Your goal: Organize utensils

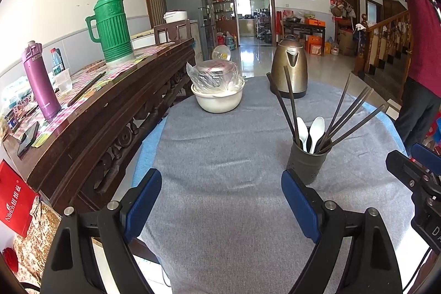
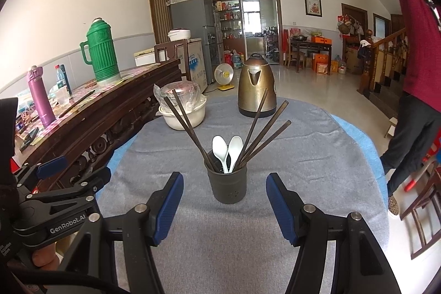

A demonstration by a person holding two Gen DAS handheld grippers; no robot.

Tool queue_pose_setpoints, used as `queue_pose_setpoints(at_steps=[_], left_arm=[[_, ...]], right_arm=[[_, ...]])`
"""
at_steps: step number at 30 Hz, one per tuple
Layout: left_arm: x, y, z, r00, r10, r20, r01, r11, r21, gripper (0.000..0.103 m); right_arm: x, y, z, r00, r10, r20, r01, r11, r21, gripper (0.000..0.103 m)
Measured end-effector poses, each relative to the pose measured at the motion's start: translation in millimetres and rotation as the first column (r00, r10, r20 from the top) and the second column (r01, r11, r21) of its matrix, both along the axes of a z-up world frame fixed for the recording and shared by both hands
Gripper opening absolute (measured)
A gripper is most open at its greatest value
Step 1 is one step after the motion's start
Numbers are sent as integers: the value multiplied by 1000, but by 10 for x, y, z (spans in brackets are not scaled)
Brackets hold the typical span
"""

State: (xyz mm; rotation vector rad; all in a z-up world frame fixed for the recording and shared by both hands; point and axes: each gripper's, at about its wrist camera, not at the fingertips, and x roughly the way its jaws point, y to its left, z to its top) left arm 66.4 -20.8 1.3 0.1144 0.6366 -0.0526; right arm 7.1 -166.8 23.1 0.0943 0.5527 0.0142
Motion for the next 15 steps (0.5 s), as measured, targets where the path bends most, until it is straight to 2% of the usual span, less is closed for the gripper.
queue_pose_setpoints(at_steps=[11,15], left_arm=[[32,53,-13,1000,-4,7,4,1000,-11,89],[149,23,-121,1000,-6,7,6,1000,-7,89]], right_arm=[[55,88,-34,1000,-12,-12,11,1000,-22,66],[135,51,-100,1000,-19,-16,19,1000,-25,66]])
